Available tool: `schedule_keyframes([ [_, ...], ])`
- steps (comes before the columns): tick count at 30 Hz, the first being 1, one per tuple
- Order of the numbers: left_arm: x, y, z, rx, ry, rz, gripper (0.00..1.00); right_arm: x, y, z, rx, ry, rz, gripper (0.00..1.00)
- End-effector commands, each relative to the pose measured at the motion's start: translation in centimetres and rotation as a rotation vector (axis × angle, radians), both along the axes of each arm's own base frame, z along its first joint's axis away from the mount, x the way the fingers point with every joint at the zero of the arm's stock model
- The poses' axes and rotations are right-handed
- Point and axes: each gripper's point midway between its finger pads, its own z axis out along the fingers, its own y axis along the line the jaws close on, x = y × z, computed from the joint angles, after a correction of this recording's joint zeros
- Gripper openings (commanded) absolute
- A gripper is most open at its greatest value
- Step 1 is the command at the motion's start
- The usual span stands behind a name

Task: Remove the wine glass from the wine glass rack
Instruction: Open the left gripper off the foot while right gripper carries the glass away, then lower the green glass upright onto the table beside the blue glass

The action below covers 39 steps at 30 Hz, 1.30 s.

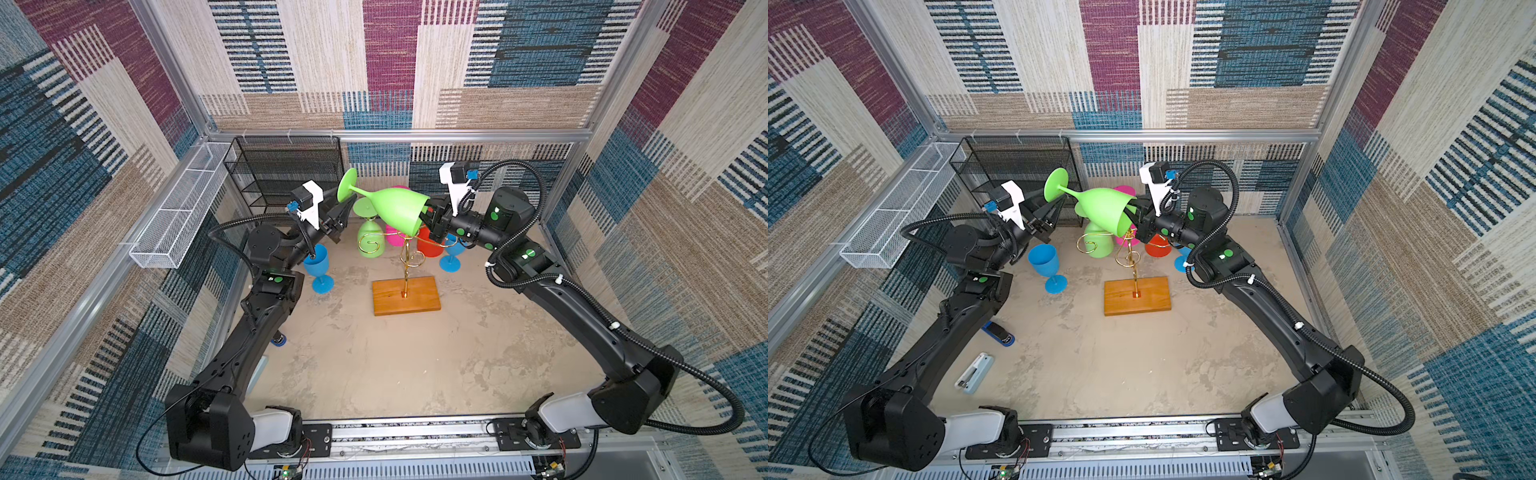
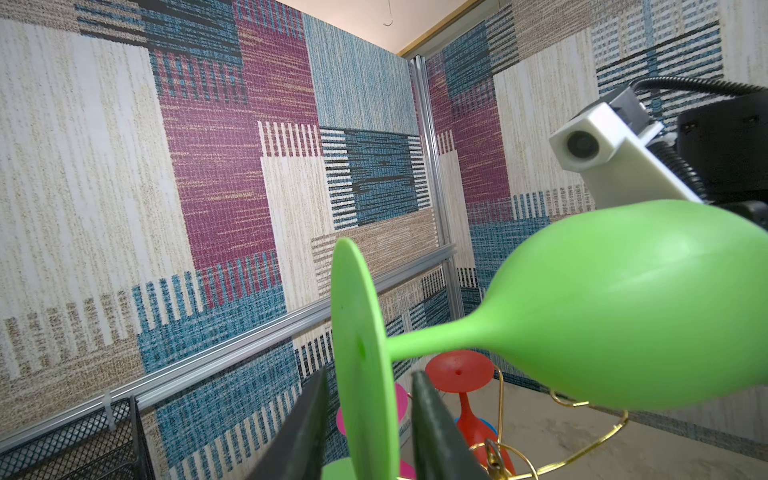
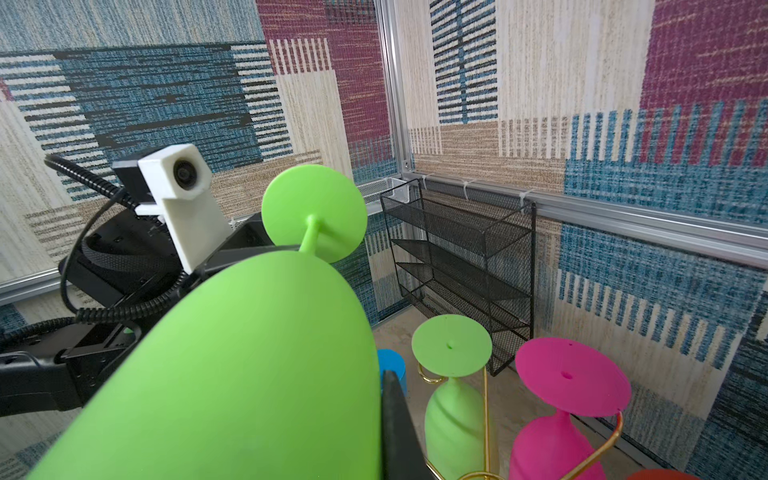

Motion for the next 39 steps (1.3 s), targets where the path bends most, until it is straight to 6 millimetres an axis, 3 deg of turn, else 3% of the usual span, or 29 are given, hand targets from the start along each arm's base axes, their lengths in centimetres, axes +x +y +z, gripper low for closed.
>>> schedule_keyframes([
  [1,-0.7,0.3,0.8,-0.028,-0.028,0.004,0.69,1.2,-2.8,2.8,0.044,-0.039,-0.159,0.00],
  [3,-1.2,0.5,0.9,-0.034,-0.057,0.011,0.81,2.0,-4.5,3.2,0.050,-0.026,-0.228,0.00],
  [6,-1.2,1.5,0.9,-0.061,-0.049,0.066,0.85,3.3,-8.6,4.5,0.063,-0.012,-0.373,0.00],
  [9,-1.1,2.9,0.2,-0.066,0.003,0.156,0.87,4.9,-14.2,3.8,0.000,0.045,-0.581,0.00],
  [13,-0.7,5.4,-1.6,-0.091,0.165,0.254,0.95,5.0,-21.6,1.1,-0.133,0.163,-0.800,0.00],
  [18,-1.1,8.0,-3.6,-0.073,0.273,0.322,0.98,1.9,-27.8,-4.3,-0.270,0.327,-1.006,0.00],
  [23,0.1,12.2,-5.4,-0.205,0.385,0.371,0.99,1.2,-29.5,-11.2,-0.422,0.554,-1.017,0.00],
  [28,0.1,15.2,-6.0,-0.317,0.395,0.430,0.99,3.1,-29.8,-19.0,-0.571,0.778,-0.973,0.00],
  [31,-0.2,15.5,-5.9,-0.289,0.389,0.465,0.99,5.0,-30.1,-21.6,-0.603,0.832,-0.963,0.00],
  [35,-1.7,12.7,-5.3,-0.233,0.324,0.286,0.99,8.4,-30.7,-23.4,-0.619,0.860,-0.933,0.00],
  [39,-1.2,12.7,-6.1,-0.188,0.379,0.304,0.97,11.2,-31.9,-26.0,-0.665,0.934,-0.917,0.00],
])
